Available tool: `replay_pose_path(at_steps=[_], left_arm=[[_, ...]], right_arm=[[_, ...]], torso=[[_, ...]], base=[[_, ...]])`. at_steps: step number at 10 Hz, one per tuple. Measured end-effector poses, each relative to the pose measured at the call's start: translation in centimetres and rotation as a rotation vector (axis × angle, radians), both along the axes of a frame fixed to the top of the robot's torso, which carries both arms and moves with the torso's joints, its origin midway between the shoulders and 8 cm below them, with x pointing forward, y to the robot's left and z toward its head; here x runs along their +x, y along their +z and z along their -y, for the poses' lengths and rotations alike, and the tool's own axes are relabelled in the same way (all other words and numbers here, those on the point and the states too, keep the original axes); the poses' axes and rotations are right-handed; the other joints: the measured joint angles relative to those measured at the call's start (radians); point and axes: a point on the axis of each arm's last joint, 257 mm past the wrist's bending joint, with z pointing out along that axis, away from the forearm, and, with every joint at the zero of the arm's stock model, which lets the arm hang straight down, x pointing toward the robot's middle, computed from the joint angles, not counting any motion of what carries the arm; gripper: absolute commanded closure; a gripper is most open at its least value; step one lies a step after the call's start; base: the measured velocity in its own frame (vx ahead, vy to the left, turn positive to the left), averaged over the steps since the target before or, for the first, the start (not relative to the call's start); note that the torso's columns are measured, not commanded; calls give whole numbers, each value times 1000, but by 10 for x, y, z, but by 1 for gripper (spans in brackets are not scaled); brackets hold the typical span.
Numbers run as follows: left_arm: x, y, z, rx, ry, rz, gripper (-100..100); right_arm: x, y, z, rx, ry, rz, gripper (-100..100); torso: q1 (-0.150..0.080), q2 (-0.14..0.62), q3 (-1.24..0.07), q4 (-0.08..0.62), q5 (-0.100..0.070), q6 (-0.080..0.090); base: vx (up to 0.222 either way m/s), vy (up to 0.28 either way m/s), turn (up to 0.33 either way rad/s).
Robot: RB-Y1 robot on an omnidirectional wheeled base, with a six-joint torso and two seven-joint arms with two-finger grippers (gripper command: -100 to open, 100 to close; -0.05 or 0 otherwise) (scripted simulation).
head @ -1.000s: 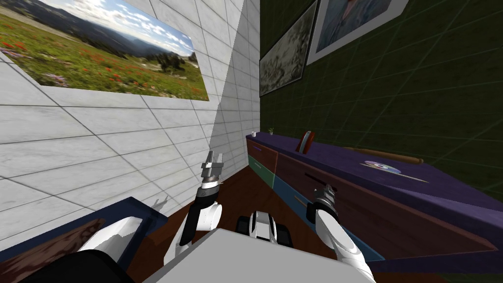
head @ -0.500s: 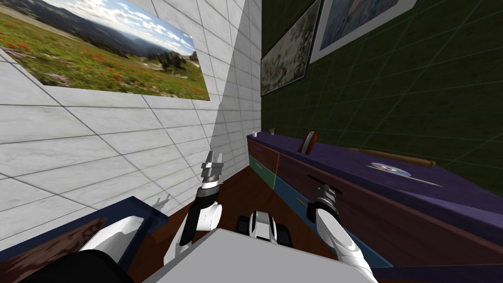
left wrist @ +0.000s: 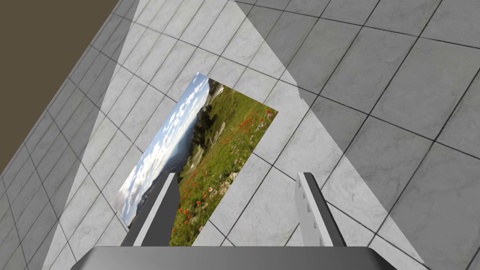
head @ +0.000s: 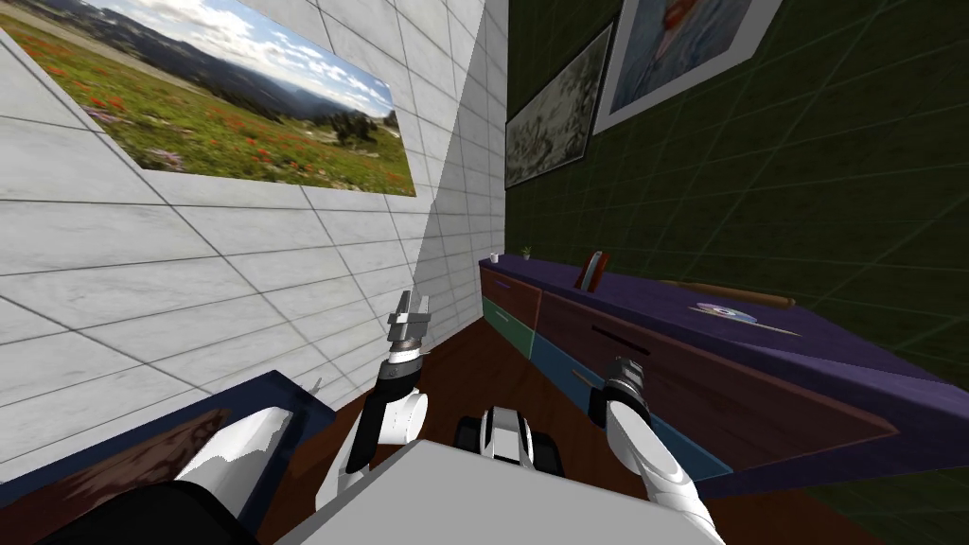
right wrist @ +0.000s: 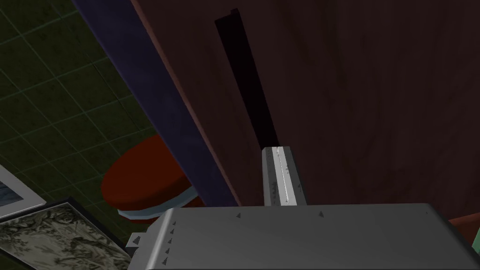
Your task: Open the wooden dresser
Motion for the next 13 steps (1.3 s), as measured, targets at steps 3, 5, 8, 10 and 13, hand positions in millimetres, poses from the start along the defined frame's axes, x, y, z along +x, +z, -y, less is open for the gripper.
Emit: replay_pose_path(at_steps=[3, 5, 8, 10, 13], left_arm=[[0, 0, 0, 0, 0, 0, 0], [0, 0, 0, 0, 0, 0, 0], [0, 0, 0, 0, 0, 0, 0], [0, 0, 0, 0, 0, 0, 0], [0, 0, 0, 0, 0, 0, 0]], right_arm=[[3, 6, 4, -25, -1, -14, -100], [5, 10, 7, -41, -1, -22, -100], [7, 12, 8, -50, 0, -26, 100], [8, 13, 6, -49, 2, -26, 100], [9, 14, -1, -49, 10, -31, 100]], torso=[[3, -3, -2, -1, 1, 0], [2, 8, 5, 2, 0, 0], [4, 11, 7, 3, 1, 0], [7, 11, 6, 3, 1, 0], [5, 4, 2, 1, 1, 0]], base=[[217, 28, 9], [160, -11, 7], [27, 0, 1], [-144, 91, -32], [-108, 115, -21]])
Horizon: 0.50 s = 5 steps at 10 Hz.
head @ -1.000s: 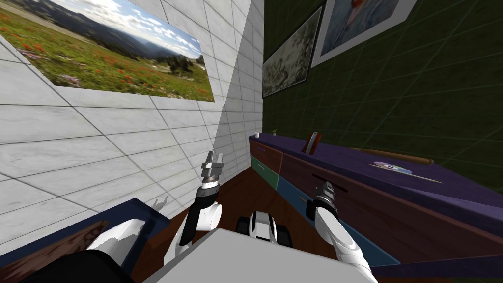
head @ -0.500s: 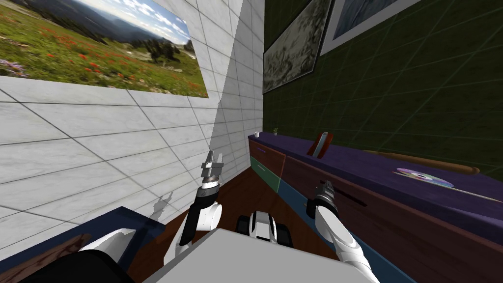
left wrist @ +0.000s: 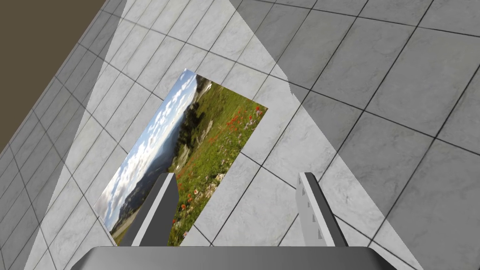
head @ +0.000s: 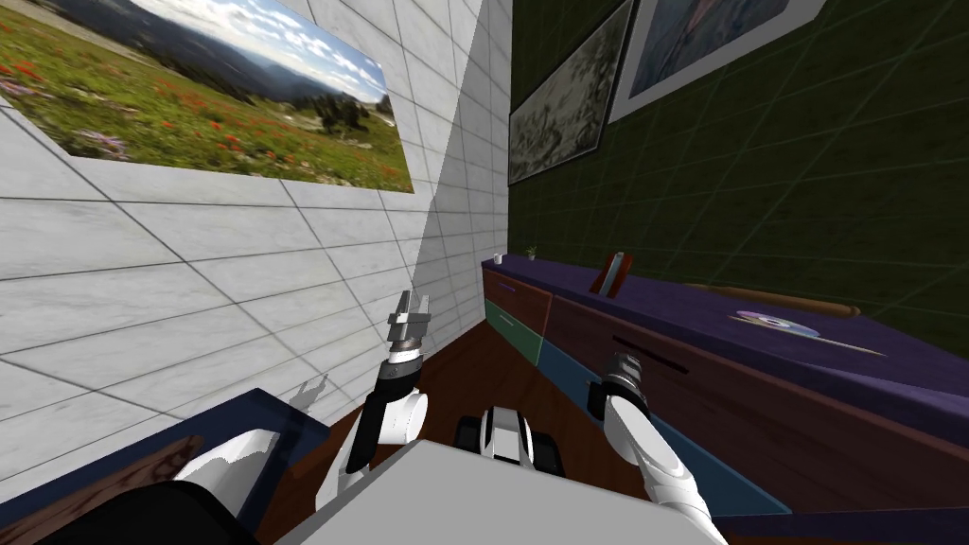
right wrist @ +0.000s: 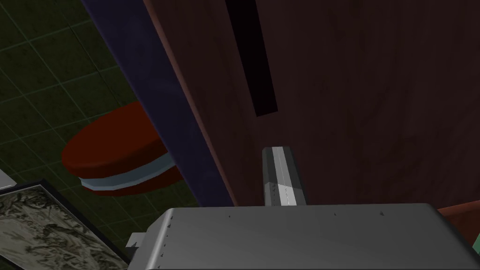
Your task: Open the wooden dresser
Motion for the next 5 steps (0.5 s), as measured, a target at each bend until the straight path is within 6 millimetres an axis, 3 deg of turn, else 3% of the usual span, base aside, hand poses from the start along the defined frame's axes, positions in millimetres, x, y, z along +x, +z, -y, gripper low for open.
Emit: replay_pose_path(at_steps=[1, 5], left_arm=[[0, 0, 0, 0, 0, 0, 0], [0, 0, 0, 1, 0, 0, 0]], right_arm=[[0, 0, 0, 0, 0, -1, -100], [2, 2, 5, -1, -3, 3, -100]], torso=[[-6, -4, -2, -1, -1, 0], [-2, 0, 0, 0, -1, 0]], base=[[51, -37, 10], [115, -107, 11]])
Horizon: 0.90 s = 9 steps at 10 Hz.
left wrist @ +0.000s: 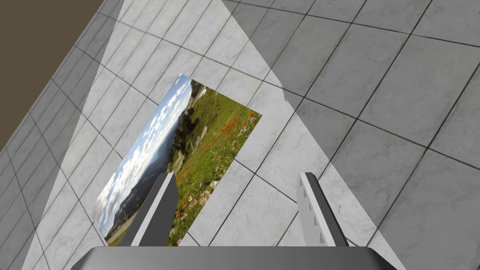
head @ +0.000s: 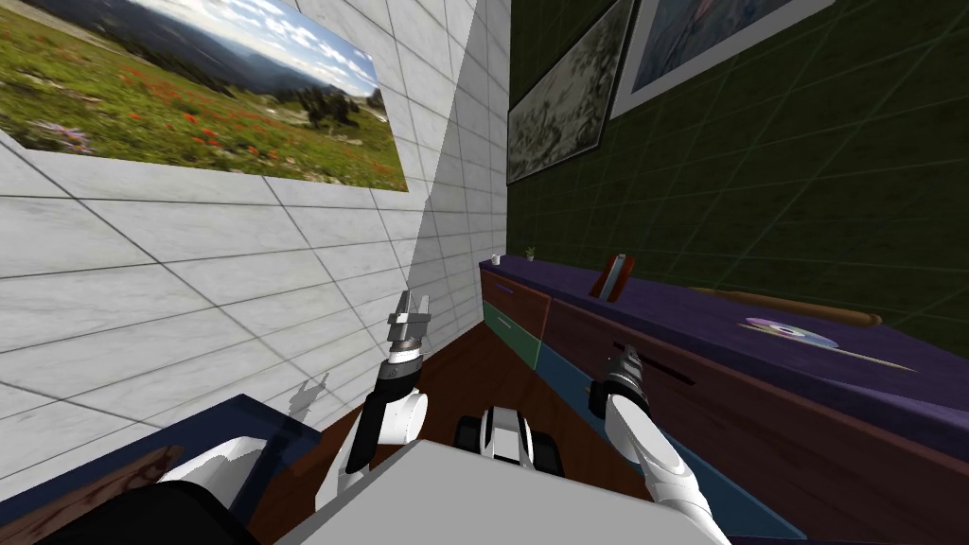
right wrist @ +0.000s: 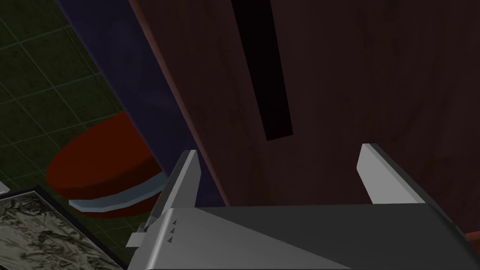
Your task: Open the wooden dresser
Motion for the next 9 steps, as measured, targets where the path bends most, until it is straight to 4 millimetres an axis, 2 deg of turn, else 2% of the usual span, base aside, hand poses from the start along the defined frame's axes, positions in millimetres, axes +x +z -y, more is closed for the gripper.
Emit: replay_pose_path(at_steps=[3, 4, 9], left_arm=[[0, 0, 0, 0, 0, 0, 0], [0, 0, 0, 0, 0, 0, 0], [0, 0, 0, -1, 0, 1, 0]], right_arm=[[1, 0, 4, 3, -2, 2, -100], [2, 0, 4, 3, -2, 2, 100], [3, 1, -5, 7, 8, -1, 100]], torso=[[3, 3, 2, 1, 1, 0], [4, 3, 2, 1, 1, 0], [5, 7, 4, 4, 3, 2]], base=[[67, -63, 7], [8, -8, 0], [-121, 102, -15]])
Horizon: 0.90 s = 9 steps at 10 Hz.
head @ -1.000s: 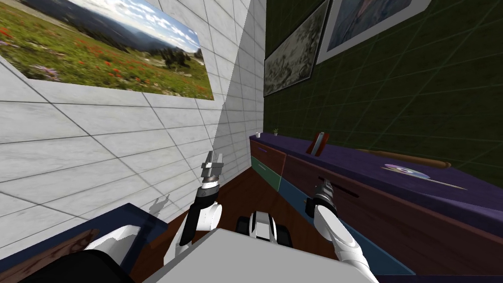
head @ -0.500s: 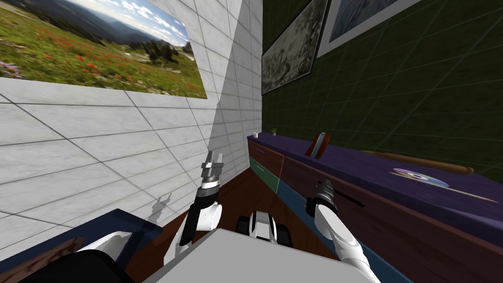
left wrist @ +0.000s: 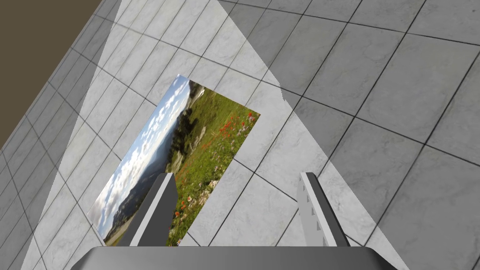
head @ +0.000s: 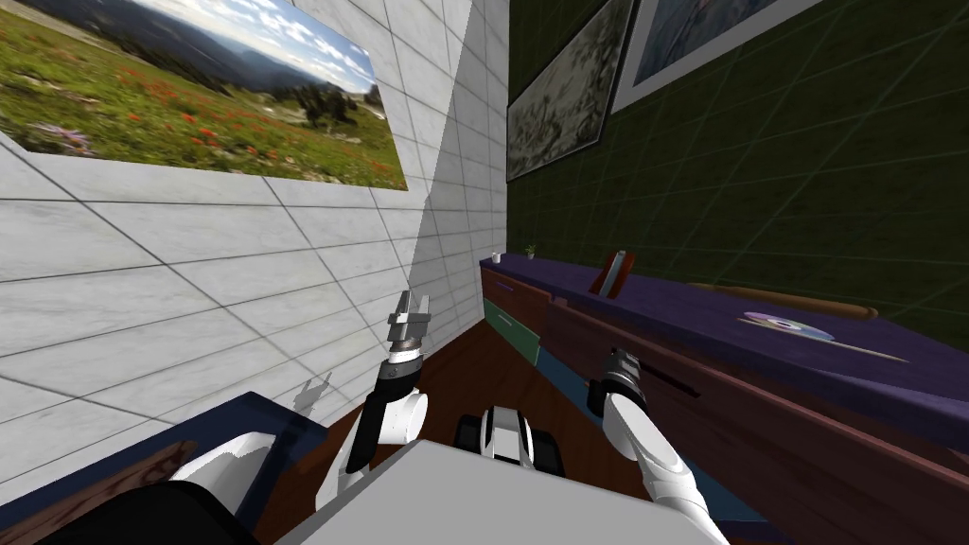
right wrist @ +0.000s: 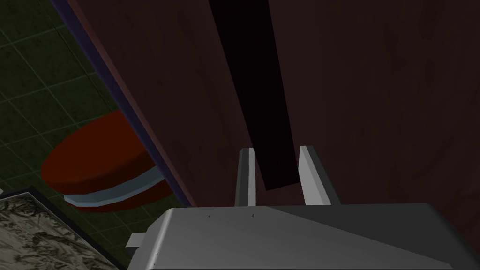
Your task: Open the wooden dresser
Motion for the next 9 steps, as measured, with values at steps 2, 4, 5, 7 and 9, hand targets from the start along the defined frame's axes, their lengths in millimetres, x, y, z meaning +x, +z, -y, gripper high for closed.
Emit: replay_pose_path(at_steps=[2, 4, 5, 7, 9], left_arm=[[0, 0, 0, 0, 0, 0, 0], [0, 0, 0, 0, 0, 0, 0], [0, 0, 0, 0, 0, 0, 0], [0, 0, 0, 0, 0, 0, 0], [0, 0, 0, 0, 0, 0, 0]], right_arm=[[-1, -4, -5, 5, 4, -8, 100], [-1, -2, -9, 2, 6, -5, 100], [-1, -1, -12, 2, 8, -4, 100], [-3, -4, -15, 5, 9, -10, -100], [2, 3, -20, 15, 11, -5, -100]], torso=[[-2, -4, -3, -1, 0, 0], [0, -2, -1, -1, -1, -1], [-1, -1, -1, 0, 0, -1], [-3, -6, -3, 0, 1, -1], [-6, -9, -5, -4, -3, -2]], base=[[-114, 97, -17], [-152, 125, -20], [-151, 146, -23], [-43, 44, -18], [-9, -12, -29]])
